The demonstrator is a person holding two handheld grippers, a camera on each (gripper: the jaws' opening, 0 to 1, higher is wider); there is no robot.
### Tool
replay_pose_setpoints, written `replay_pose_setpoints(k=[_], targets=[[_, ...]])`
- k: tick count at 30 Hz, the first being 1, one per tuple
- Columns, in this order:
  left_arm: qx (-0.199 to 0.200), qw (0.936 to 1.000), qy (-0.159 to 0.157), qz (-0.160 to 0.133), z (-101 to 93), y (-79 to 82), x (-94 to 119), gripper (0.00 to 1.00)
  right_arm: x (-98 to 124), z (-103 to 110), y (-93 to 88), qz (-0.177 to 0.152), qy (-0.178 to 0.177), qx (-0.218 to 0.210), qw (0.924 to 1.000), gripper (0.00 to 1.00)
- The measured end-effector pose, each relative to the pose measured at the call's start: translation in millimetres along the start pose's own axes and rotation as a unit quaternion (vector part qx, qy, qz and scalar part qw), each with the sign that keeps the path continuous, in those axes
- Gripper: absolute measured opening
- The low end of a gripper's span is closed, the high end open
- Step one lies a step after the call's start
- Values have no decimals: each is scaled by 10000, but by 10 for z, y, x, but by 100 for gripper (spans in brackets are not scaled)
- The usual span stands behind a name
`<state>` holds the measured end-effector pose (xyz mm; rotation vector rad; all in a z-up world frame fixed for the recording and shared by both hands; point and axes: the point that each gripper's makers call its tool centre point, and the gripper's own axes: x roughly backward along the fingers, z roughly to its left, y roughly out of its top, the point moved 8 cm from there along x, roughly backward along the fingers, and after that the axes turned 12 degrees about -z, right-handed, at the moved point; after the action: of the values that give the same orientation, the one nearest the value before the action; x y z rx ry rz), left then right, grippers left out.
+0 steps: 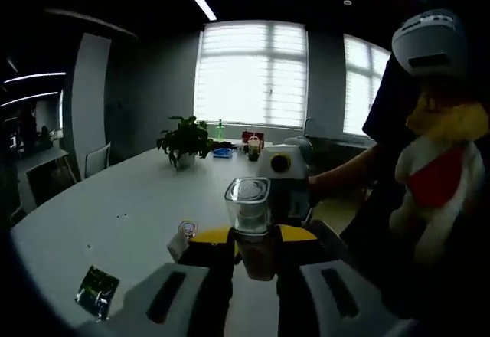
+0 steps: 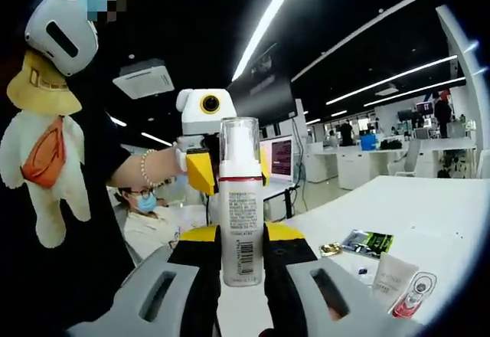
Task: Arrange the skincare products in the storage area until every visible bottle or jar stands upright without overlapping.
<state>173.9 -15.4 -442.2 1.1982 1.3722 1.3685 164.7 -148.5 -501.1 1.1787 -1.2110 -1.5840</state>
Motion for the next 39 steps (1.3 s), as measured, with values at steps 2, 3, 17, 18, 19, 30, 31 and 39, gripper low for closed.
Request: replay_pose_setpoints(k=[2,3,17,18,19,30,31,39], targets=[[-50,9999,35,112,-15,-13,-14,21,7,1,-22,87,-22,25,10000,21],[-82,9998,60,143,-13,-16,-16,21,11,4,-32,118,-47,56,9999,21],[-598,9957,181,682,-245,-170,-135,20,145,116,-205,755,-320,293,9962,22],[-598,9958,191,667,-275,-186,-143,19,166,132,-220,821,-359,323,9955,22],[-588,9961,190,635,-293,-188,-146,17,183,136,-231,875,-415,355,9947,23],[-666,9923,526,904,-180,-662,-280,1,284,79,-403,7,-1025,-414,9939,1],[-668,9927,479,886,-174,-760,-320,2,323,128,-507,472,-975,-461,9930,1],[-358,9910,516,1186,-220,-968,-280,2,399,67,-819,811,-1107,-269,9902,1]])
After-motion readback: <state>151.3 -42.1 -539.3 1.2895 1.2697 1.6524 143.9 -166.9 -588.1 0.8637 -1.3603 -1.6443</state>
